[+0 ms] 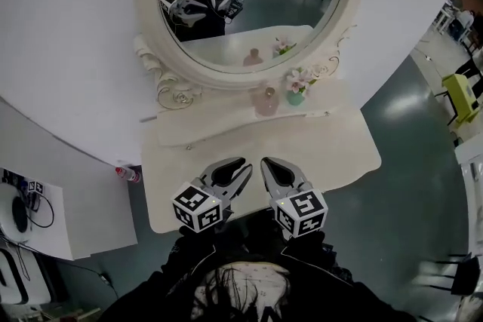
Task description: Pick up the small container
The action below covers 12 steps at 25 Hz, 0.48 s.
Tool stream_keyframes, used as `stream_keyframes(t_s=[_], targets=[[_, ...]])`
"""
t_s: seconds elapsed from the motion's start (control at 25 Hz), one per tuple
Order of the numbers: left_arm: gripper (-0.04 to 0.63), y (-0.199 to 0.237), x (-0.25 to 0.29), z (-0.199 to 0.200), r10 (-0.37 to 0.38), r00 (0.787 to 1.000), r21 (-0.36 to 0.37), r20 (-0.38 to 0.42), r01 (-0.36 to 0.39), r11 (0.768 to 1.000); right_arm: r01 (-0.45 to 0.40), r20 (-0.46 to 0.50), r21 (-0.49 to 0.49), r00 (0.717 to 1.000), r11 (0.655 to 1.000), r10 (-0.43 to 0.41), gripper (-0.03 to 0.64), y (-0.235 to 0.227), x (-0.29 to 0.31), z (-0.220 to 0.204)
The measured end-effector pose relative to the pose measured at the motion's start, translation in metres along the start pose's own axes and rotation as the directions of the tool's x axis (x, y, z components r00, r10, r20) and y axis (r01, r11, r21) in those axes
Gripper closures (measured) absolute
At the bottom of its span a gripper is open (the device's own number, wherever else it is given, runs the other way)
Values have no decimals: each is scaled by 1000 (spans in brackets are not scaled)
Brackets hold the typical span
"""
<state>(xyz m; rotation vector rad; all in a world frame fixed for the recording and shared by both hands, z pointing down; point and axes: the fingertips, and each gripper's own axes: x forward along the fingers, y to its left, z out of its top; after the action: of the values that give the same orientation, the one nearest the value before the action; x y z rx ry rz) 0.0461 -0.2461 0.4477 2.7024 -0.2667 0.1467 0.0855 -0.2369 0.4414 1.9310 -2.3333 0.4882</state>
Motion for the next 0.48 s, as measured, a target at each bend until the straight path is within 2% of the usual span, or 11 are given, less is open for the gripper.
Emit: stream_keyframes(t_s=[0.48], targets=[[514, 11, 64, 4, 116, 993, -26, -4, -116, 993, -105, -30, 14, 994, 994, 106, 618, -76, 25, 14]])
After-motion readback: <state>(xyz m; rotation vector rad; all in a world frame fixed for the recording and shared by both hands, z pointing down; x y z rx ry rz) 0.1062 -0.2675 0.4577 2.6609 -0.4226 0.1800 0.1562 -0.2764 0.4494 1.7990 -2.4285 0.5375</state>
